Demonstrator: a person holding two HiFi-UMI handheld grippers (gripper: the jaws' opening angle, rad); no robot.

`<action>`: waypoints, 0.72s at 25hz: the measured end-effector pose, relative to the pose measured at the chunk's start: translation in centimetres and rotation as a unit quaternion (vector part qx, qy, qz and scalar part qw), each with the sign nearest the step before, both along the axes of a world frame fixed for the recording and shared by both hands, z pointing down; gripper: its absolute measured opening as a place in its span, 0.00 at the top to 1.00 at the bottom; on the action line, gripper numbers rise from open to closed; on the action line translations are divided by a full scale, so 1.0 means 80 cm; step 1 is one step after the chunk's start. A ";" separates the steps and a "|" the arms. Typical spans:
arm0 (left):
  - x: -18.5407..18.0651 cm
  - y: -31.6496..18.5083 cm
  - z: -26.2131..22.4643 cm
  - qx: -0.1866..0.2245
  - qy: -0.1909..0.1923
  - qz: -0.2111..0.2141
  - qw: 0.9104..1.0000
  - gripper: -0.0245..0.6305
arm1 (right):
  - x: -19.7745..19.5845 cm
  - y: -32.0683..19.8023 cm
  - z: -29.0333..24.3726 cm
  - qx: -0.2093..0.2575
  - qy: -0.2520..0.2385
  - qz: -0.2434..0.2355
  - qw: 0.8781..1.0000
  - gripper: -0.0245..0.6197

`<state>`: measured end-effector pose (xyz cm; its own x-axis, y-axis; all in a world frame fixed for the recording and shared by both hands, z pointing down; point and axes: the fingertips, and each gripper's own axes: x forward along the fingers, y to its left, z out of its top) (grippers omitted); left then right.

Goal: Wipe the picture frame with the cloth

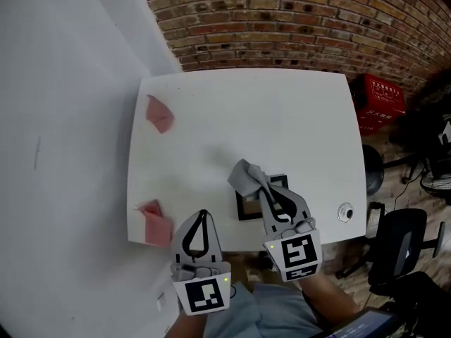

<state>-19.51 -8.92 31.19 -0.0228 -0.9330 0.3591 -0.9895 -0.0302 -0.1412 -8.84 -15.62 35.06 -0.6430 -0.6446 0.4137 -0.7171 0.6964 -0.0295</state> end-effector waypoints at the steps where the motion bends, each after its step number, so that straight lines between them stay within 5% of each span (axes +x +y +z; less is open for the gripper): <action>1: -0.005 -0.003 0.008 -0.005 0.003 0.000 1.000 0.95 | -0.007 -0.003 0.008 -0.004 0.004 -0.002 1.000 0.92; 18: -0.063 -0.049 0.112 -0.082 0.034 -0.008 0.996 0.95 | -0.065 -0.019 0.127 -0.086 0.082 -0.026 0.993 0.92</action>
<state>-24.54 -12.84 40.12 -0.0074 -0.8615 0.5078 -0.9972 -0.0315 -0.0681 -14.03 -17.18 45.23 -0.5885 -0.5237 0.6159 -0.6855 0.7272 -0.0367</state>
